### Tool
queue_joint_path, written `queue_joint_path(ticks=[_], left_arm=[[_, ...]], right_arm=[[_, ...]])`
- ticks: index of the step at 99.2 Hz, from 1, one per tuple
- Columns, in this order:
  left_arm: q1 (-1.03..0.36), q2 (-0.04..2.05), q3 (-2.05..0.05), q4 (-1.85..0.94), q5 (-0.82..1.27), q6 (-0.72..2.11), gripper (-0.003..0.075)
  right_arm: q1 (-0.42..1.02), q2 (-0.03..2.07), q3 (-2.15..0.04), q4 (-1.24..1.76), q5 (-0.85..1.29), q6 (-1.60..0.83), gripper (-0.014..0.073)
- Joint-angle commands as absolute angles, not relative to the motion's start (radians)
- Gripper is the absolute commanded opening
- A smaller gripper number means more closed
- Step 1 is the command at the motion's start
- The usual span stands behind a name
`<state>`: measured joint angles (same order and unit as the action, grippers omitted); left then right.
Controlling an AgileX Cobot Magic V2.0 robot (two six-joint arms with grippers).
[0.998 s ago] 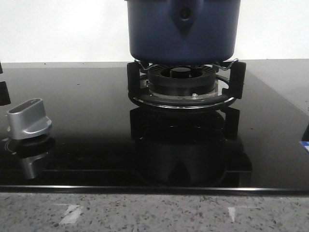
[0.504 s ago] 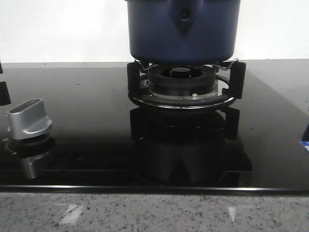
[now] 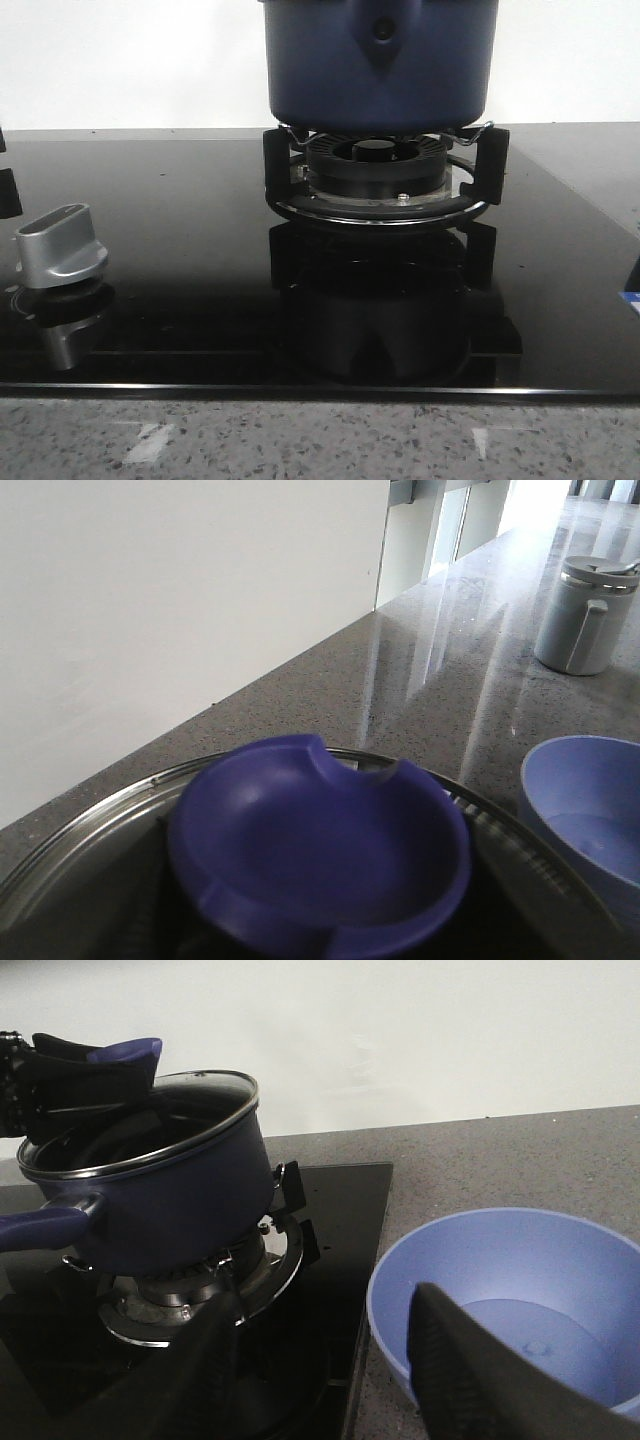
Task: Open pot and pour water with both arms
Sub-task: 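Lift the glass lid up off the blue pot with the left gripper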
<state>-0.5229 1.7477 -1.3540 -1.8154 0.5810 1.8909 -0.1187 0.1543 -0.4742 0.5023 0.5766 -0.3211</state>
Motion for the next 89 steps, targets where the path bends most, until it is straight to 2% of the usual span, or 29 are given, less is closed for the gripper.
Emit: queue_joint_path(ticks=[1,89], left_arm=[[-0.531,1.714,-1.376,-1.872,0.643,1.884,0.0241],[-0.531,1.712,-1.417,-1.872,0.667,1.88,0.0251]], right_arm=[[-0.116,0.176,-0.507,0.51,0.509,-0.329,0.0351],[-0.116,0.176,-0.507,0.51,0.51,-0.329,0.0351]])
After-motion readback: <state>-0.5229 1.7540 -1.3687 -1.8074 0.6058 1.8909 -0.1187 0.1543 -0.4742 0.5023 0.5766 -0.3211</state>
